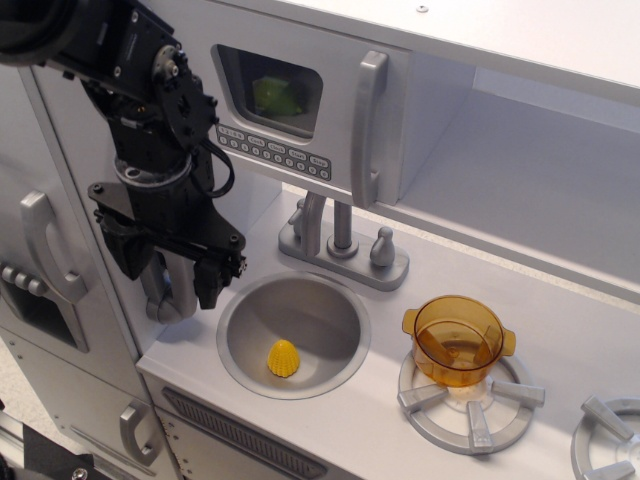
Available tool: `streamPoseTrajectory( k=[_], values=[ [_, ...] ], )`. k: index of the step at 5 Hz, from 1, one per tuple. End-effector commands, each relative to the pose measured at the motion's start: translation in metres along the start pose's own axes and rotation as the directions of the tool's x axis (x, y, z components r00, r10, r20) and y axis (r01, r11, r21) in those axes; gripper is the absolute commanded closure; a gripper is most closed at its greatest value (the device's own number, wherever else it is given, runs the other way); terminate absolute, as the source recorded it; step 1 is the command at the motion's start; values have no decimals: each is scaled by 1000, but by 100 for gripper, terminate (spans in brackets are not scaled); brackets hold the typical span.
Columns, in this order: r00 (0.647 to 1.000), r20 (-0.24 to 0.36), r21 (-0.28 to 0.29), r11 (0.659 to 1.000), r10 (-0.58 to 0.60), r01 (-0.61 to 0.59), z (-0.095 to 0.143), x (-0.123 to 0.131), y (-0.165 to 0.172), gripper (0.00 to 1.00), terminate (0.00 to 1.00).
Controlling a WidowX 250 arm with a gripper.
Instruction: Open microwave
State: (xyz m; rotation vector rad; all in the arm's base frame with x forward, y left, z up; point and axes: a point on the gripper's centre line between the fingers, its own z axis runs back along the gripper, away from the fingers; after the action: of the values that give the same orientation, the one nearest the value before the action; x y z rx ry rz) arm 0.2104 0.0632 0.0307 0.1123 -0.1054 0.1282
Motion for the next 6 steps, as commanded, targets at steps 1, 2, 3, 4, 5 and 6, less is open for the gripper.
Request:
streamPoseTrajectory(
  k=[1,2,3,4,5,6],
  values=[
    [997,64,-90,995,49,-43,53,43,-47,0,0],
    [993,93,-140,988,73,-60,78,63,-68,0,0],
    [985,146,-153,985,97,-74,94,84,-80,0,0],
    [975,188,-137,987,114,-89,98,102,-81,0,0],
    [972,195,-126,986,129,-105,94,115,-75,0,0],
    [970,201,-114,987,138,-117,88,126,-74,0,0]
  ],
)
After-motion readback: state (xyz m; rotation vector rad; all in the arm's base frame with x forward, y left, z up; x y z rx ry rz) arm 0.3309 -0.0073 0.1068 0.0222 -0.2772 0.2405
